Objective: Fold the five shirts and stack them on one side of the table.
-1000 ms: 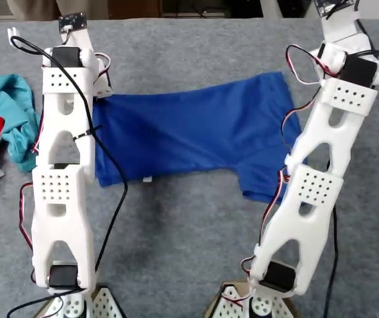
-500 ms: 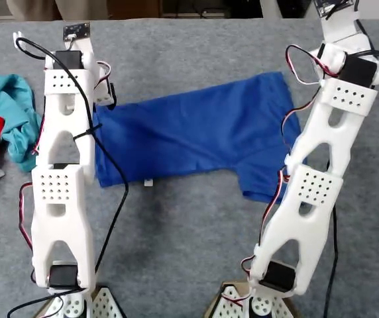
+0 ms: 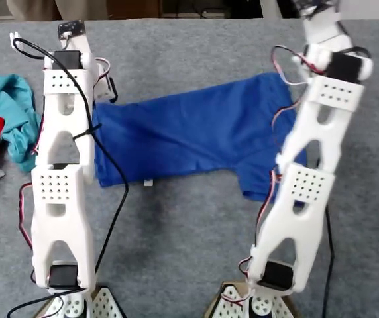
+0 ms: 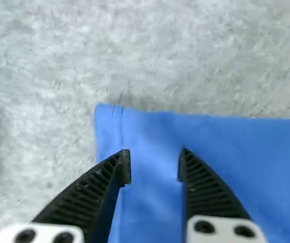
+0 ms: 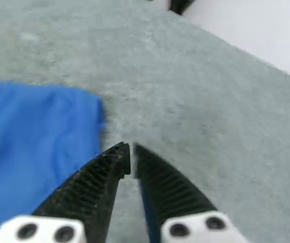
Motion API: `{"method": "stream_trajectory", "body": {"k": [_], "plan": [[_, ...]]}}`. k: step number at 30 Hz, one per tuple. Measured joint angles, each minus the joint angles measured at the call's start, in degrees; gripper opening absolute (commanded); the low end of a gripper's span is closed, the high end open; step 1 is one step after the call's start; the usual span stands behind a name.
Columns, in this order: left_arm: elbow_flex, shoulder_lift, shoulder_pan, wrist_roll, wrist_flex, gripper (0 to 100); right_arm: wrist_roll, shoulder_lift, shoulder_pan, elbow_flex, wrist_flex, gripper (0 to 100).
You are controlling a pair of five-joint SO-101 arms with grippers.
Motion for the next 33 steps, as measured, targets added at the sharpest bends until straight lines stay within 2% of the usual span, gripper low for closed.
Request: {"method": "stream_trajectory", "body": {"k": [2, 6, 15, 24, 33], "plan": [[0.79, 0.0, 0.97, 0.44, -1.23, 2, 1.14, 0.0, -2.46, 0.0, 0.7, 0.5], [3.52, 0.0, 3.16, 0.44, -1.93, 2, 1.76, 2.81, -5.19, 1.67, -2.55, 0.5], [5.19, 0.0, 4.31, 0.44, 0.09, 2, 1.76, 14.95, -5.63, 10.2, -21.71, 0.5], [5.19, 0.0, 4.31, -2.9, 8.62, 2, 3.87, 27.6, -5.63, 10.9, -44.57, 0.5], [8.7, -0.09, 4.31, -5.63, 10.9, 2, 4.75, 30.51, -5.63, 6.24, -47.12, 0.5]]}}
